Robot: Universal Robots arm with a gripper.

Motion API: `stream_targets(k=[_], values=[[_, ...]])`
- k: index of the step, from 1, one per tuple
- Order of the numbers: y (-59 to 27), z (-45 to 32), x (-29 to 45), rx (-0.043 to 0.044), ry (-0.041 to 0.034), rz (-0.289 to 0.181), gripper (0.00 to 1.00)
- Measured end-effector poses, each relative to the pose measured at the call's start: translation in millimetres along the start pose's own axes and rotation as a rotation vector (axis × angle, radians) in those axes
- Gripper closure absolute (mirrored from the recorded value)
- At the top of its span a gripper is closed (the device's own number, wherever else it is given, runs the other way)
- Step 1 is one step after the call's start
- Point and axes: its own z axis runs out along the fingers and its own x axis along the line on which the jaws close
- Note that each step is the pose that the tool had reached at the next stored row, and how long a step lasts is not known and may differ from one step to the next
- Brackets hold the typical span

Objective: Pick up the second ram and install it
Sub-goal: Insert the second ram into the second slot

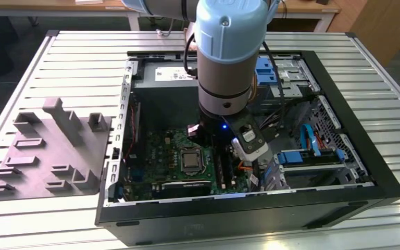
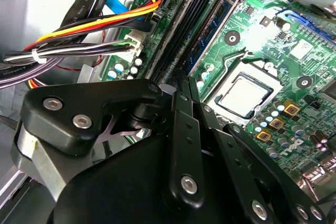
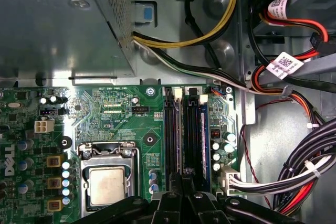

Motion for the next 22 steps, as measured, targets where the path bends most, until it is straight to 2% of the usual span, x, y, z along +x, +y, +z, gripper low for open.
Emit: stream_targets(k=[2, 3, 6, 16, 20, 22], values=[[-0.1, 0.1, 0.0, 0.0003, 0.0, 0.0, 0.88], [-0.1, -0.2, 0.0, 0.001, 0.0002, 0.0, 0.82], [-0.1, -0.7, 0.0, 0.0014, 0.0004, 0.0, 0.82], [1.1, -19.6, -1.8, 0.002, 0.0004, 0.0, 0.82], [1.7, -27.1, -3.2, 0.0064, 0.0012, 0.0, 0.82], [1.8, -27.3, -5.1, 0.0098, 0.003, -0.001, 0.82]])
